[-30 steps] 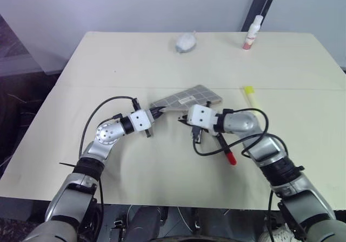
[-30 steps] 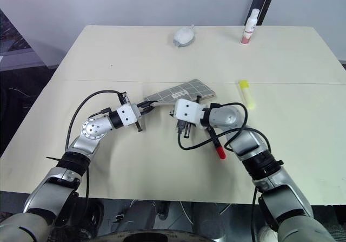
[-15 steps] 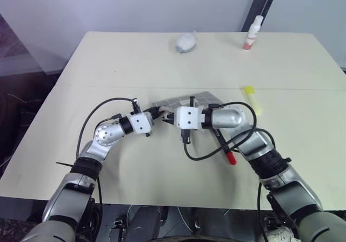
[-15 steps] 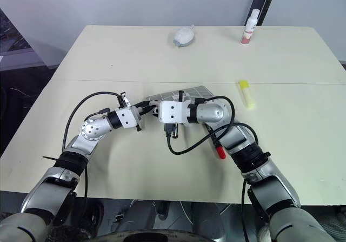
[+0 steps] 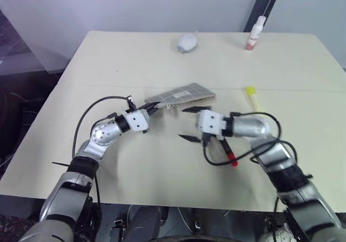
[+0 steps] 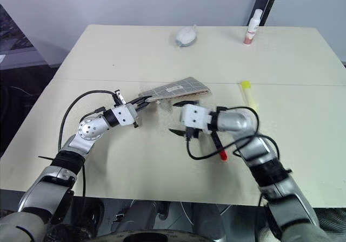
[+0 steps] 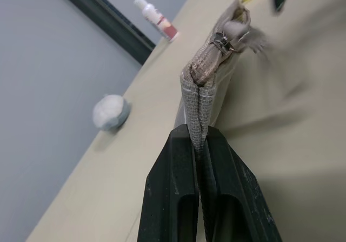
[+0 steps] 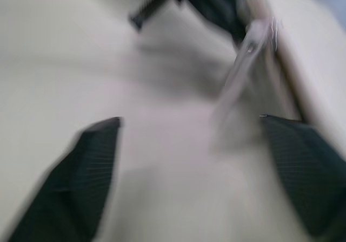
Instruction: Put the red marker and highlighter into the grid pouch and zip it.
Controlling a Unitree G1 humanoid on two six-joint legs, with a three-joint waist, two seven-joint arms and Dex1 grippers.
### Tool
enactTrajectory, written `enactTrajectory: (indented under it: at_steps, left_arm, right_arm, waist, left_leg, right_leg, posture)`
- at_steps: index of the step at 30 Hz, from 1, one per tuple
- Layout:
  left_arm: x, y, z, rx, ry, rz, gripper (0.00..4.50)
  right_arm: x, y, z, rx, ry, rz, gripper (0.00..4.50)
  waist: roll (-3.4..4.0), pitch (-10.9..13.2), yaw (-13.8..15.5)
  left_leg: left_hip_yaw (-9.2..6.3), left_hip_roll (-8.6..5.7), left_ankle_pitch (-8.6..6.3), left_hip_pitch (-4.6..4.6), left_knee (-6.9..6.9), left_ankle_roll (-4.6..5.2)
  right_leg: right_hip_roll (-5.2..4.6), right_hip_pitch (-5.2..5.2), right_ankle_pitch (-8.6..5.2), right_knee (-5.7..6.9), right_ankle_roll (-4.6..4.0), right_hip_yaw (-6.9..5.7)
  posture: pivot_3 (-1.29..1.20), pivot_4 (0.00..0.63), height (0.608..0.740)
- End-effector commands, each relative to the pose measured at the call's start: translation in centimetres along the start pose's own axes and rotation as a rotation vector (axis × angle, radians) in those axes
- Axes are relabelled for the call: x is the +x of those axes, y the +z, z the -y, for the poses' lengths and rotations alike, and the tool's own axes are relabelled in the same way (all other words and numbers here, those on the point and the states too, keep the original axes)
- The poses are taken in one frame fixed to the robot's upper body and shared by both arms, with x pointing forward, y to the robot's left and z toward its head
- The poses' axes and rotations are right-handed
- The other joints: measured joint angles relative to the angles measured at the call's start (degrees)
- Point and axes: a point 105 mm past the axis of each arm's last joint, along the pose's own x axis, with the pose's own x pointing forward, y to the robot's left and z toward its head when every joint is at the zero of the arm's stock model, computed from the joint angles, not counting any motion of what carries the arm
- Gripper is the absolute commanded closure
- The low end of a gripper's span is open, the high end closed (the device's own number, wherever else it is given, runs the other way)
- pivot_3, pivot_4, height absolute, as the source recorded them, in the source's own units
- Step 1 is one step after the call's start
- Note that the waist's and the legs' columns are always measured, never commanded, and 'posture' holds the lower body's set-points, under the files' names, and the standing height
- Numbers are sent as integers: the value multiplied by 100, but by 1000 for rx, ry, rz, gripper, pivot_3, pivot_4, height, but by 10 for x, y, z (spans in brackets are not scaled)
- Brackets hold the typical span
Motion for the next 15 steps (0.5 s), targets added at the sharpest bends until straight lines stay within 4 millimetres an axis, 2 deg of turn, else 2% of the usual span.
enactTrajectory:
  at_steps: [1,5,6,8,10,13,15]
  left_arm:
    - [-5,5,-18,23,76,22,4500]
    - [-9,3,-20,14,86,16,4500]
    - [-9,2,-18,20,76,10,4500]
    - [-7,1,-16,31,57,11,4500]
    - [-4,2,-16,31,51,16,4500]
    - [-1,3,-17,31,51,23,4500]
    - [1,4,-16,31,49,27,4500]
  right_arm:
    - [-25,20,18,116,-230,121,40]
    - [-55,29,53,270,-597,216,40]
    - [-61,23,62,305,-691,190,40]
    - [-70,3,77,353,-813,92,40]
    - [-89,-21,96,383,-940,-22,40]
    - [-100,-56,111,409,-980,-211,40]
    - [-107,-71,123,438,-1010,-259,40]
  waist:
    - [0,0,-4]
    - [1,0,-12]
    - [1,-1,-6]
    - [1,-1,9]
    - [1,-1,31]
    - [1,-1,59]
    - [1,-1,43]
  left_leg:
    - [0,1,0,0,-1,0]
    - [1,11,-4,1,-3,-13]
    - [0,11,-4,3,-3,-15]
    - [-2,13,-5,4,-2,-17]
    - [1,12,-5,5,-2,-17]
    - [3,8,-4,3,-2,-17]
    - [4,5,-2,3,-3,-14]
  right_leg:
    - [0,0,0,1,0,0]
    - [10,-1,0,14,-1,5]
    - [12,-2,0,14,-1,6]
    - [16,-7,-1,13,-3,6]
    - [16,-7,0,10,-5,7]
    - [12,-8,0,7,-6,7]
    - [9,-5,1,5,-5,7]
  posture:
    - [0,150,740]
    - [0,150,740]
    - [0,150,740]
    - [0,150,740]
    - [0,150,740]
    - [0,150,740]
    - [0,150,740]
